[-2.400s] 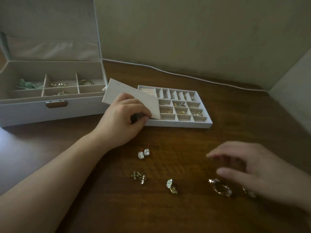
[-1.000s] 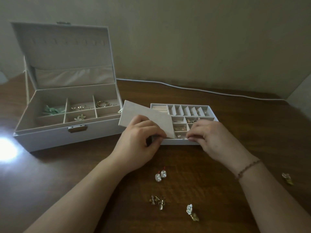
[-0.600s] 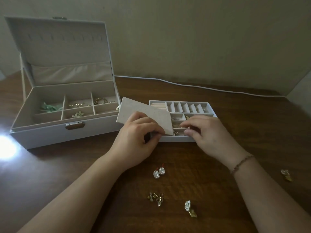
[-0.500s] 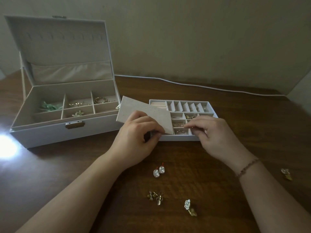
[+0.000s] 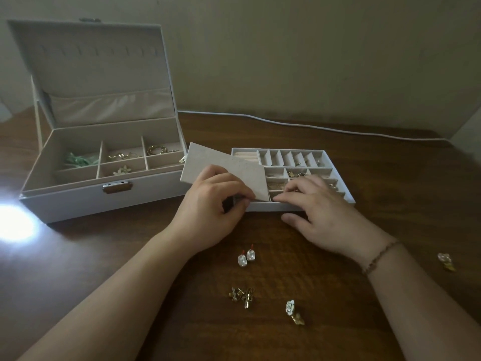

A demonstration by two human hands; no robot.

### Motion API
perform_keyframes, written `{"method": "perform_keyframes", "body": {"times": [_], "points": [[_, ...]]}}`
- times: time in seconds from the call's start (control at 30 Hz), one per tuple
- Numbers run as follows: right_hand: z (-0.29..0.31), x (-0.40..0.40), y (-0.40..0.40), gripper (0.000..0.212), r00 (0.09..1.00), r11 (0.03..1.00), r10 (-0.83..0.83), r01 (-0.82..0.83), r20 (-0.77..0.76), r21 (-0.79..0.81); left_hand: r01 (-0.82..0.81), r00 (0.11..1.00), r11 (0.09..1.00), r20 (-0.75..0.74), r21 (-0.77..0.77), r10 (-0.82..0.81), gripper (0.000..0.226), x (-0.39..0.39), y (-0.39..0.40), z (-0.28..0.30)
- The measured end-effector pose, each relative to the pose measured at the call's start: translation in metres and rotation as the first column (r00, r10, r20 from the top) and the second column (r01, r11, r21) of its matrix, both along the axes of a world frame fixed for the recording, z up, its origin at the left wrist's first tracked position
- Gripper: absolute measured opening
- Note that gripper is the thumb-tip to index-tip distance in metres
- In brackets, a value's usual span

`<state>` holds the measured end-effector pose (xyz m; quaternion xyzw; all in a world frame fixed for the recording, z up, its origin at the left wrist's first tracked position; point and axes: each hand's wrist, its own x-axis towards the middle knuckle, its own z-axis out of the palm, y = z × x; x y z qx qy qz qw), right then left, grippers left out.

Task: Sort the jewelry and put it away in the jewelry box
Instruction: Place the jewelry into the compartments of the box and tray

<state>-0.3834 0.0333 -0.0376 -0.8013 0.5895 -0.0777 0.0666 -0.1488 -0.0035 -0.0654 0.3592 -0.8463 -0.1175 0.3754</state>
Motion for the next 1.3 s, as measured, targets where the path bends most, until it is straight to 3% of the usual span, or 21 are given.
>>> {"method": "perform_keyframes", "body": {"times": [0.1, 0.17, 0.27, 0.33, 0.47, 0.57, 0.8, 0.87, 0.97, 1.07, 1.17, 1.3], "points": [[0.005, 0.002, 0.004, 0.040, 1.000, 0.994, 0.023, -0.023, 0.003, -0.106, 0.003, 1.000, 1.000, -0.002, 0.000, -0.003, 0.013, 0.000, 0.000, 0.000], [0.013, 0.007, 0.011, 0.036, 0.991, 0.980, 0.103, -0.086, 0.089, -0.178, 0.004, 1.000, 1.000, 0.000, -0.009, -0.004, 0.013, 0.001, -0.001, -0.001], [0.021, 0.024, 0.025, 0.034, 0.937, 0.959, 0.282, -0.267, 0.207, -0.099, 0.007, 1.000, 1.000, -0.003, -0.022, -0.007, 0.013, 0.001, -0.003, -0.003], [0.019, 0.038, 0.032, 0.039, 0.917, 0.935, 0.351, -0.356, 0.188, -0.010, 0.008, 1.000, 1.000, -0.013, -0.030, -0.008, 0.013, 0.000, -0.004, -0.004], [0.010, 0.058, 0.036, 0.029, 0.900, 0.900, 0.422, -0.430, 0.106, 0.072, 0.005, 1.000, 1.000, -0.022, -0.031, -0.005, 0.017, 0.001, -0.006, -0.006], [0.008, 0.060, 0.035, 0.018, 0.882, 0.883, 0.447, -0.462, 0.150, 0.080, 0.008, 1.000, 1.000, -0.015, -0.027, -0.008, 0.017, 0.001, -0.006, -0.006], [0.019, 0.035, 0.024, 0.020, 0.940, 0.956, 0.252, -0.278, 0.231, 0.088, 0.006, 1.000, 1.000, -0.026, -0.008, -0.006, 0.017, 0.001, -0.003, -0.004], [0.022, 0.030, 0.024, 0.024, 0.924, 0.968, 0.193, -0.233, 0.329, 0.087, 0.014, 1.000, 1.000, -0.022, 0.004, -0.013, 0.017, 0.001, -0.003, -0.003], [0.031, 0.021, 0.015, 0.029, 0.805, 0.999, 0.041, -0.017, 0.592, -0.045, 0.027, 0.999, 0.999, -0.026, 0.046, -0.026, 0.018, 0.003, -0.003, -0.002], [0.037, 0.007, -0.020, 0.024, 0.688, 0.960, -0.150, 0.273, 0.710, -0.061, 0.033, 0.999, 0.997, -0.028, 0.065, -0.032, 0.019, 0.003, -0.003, -0.001], [0.034, -0.007, -0.063, 0.020, 0.665, 0.916, -0.316, 0.401, 0.676, 0.034, 0.034, 0.999, 0.997, -0.031, 0.068, -0.032, 0.019, 0.003, -0.003, -0.001], [0.025, -0.015, -0.095, 0.022, 0.723, 0.898, -0.433, 0.397, 0.538, 0.190, 0.042, 0.999, 0.997, -0.033, 0.067, -0.040, 0.019, 0.004, -0.003, -0.001]]}}
